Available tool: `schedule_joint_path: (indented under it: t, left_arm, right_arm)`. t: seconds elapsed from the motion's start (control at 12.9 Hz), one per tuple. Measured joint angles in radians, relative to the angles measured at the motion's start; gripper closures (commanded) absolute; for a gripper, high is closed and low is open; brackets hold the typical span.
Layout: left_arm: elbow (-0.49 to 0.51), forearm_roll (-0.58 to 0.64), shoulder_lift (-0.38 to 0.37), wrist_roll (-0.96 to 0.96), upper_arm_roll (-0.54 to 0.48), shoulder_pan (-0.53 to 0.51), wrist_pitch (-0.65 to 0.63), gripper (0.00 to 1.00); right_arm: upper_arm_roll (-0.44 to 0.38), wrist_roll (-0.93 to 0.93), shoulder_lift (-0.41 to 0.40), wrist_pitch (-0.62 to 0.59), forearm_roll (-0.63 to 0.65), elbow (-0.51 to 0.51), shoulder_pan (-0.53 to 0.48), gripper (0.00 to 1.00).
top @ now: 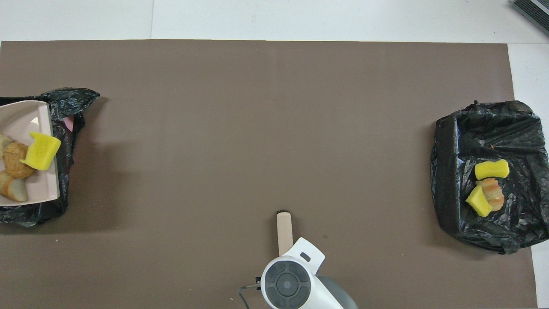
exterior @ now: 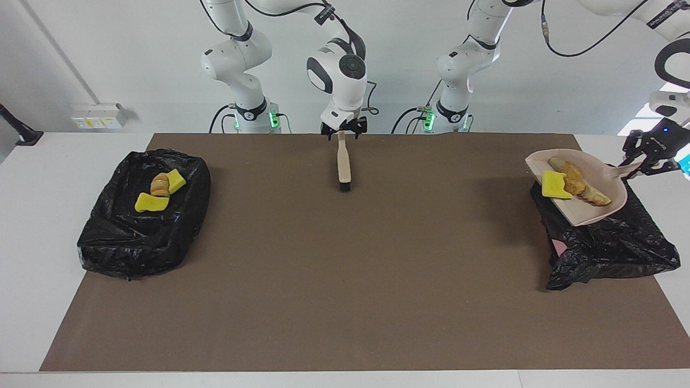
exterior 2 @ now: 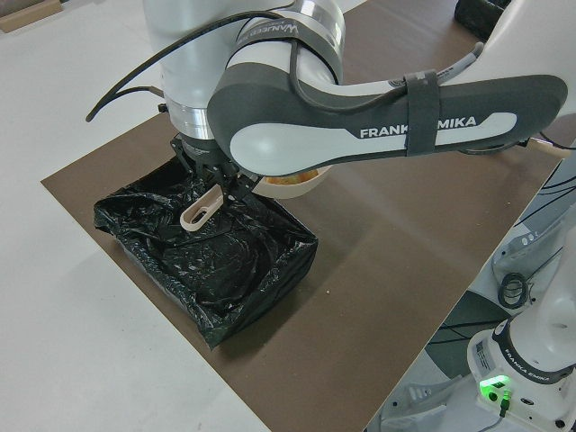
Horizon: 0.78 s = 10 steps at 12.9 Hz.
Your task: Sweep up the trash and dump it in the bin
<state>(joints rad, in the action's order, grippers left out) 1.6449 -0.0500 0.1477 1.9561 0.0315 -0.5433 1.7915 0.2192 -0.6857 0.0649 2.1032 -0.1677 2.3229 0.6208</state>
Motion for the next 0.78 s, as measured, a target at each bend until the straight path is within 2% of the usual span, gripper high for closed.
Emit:
schedule_joint_path:
  t: [0.31, 0.47, 0.62, 0.78]
  left_arm:
    - [-0.129, 0.265, 0.077, 0.043, 0.007, -0.021, 0.049, 1.0]
    - [-0.13, 0.404, 0.093, 0.037, 0.015, -0.009, 0.137, 1.0]
    - [-0.115, 0.512, 0.098, -0.027, 0.021, 0.014, 0.164, 1.0]
    - [-0.077, 0.653, 0.089, -0.153, 0.024, 0.064, 0.177, 1.0]
  right_arm:
    - [-0.01, 0.128, -0.055, 0.002, 0.037, -0.16, -0.223, 0.0]
    - [-0.013, 0.158, -0.087, 0.002, 0.079, -0.226, -0.299, 0.0]
    - [-0.014, 0.16, -0.094, 0.002, 0.197, -0.257, -0.355, 0.0]
    - [-0.015, 0.16, -0.089, -0.005, 0.248, -0.292, -0.406, 0.0]
